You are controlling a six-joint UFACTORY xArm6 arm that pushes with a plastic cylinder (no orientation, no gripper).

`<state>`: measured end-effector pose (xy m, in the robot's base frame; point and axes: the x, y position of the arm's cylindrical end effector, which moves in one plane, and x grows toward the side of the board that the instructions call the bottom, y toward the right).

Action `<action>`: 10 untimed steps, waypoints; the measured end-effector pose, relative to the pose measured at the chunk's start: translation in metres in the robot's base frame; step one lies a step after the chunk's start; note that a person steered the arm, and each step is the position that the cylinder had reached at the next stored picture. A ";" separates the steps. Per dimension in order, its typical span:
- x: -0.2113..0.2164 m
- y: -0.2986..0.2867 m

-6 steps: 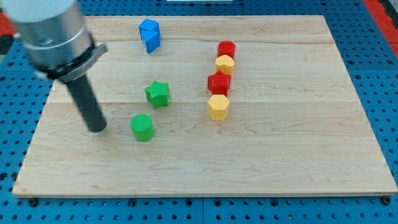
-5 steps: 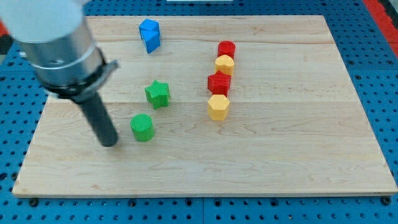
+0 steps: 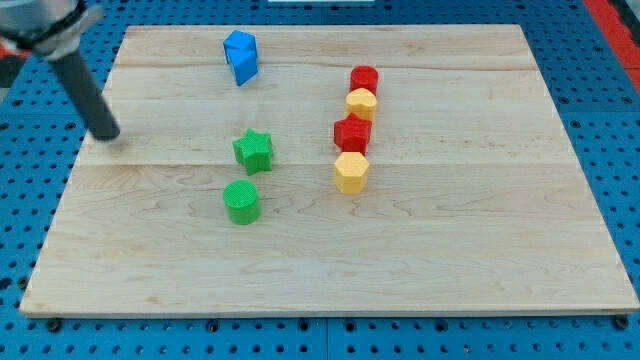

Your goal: Slide the blue cube and triangle a bit right

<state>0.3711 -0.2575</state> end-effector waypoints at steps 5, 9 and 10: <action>-0.123 0.148; -0.082 0.079; -0.053 0.083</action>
